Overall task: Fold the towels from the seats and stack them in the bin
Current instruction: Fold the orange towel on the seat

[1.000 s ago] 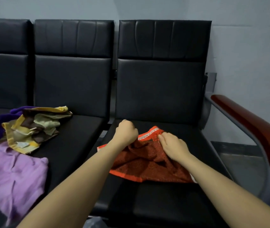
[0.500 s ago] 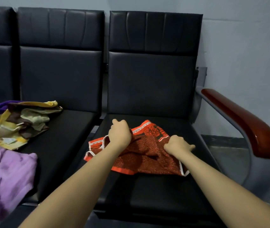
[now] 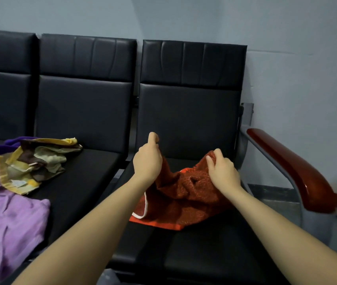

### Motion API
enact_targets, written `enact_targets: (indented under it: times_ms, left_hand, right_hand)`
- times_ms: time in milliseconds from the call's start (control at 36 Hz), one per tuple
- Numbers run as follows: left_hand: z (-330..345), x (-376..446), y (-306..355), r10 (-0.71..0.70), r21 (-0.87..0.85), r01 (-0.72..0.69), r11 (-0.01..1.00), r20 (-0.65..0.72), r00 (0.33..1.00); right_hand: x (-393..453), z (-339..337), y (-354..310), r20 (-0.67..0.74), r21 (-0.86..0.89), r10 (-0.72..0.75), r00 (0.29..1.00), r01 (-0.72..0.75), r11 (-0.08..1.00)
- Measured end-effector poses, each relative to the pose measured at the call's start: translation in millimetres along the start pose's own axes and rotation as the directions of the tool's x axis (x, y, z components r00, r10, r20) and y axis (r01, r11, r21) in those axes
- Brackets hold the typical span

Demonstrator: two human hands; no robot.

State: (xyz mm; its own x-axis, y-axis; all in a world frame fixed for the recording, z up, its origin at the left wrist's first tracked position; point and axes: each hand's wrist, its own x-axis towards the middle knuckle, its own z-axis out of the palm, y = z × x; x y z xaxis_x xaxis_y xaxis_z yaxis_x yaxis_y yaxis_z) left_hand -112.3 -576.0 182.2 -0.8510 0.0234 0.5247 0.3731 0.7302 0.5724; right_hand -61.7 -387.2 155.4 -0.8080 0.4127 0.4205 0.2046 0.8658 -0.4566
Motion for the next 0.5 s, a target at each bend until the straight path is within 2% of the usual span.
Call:
enact_targets:
  times_ms: [111,167,306,417,500]
  left_hand:
    - [-6,10,8,-0.067,-0.204,0.066,0.977,0.002,0.998]
    - [-8,16,11,-0.098,-0.255,0.096,0.962,0.006,0.995]
    - [-14,22,19,-0.049,-0.294,0.052,0.954,0.019,0.999]
    - [-14,24,25,0.066,-0.286,-0.059,0.956,0.016,0.998]
    - [-14,26,26,0.08,-0.237,-0.077,0.968,0.002,0.997]
  right_hand:
    - [13,-12,-4,0.058,0.194,0.16,0.985,-0.169,0.966]
    - [21,-17,-3,0.064,0.261,0.183,0.981,-0.194,0.946]
    - [24,-30,1,0.01,0.351,0.114,0.993,-0.11,0.93]
    - [29,-37,3,-0.081,0.293,0.037,0.996,-0.011,0.956]
    - [29,-38,4,-0.169,0.281,-0.001,0.986,0.049,0.958]
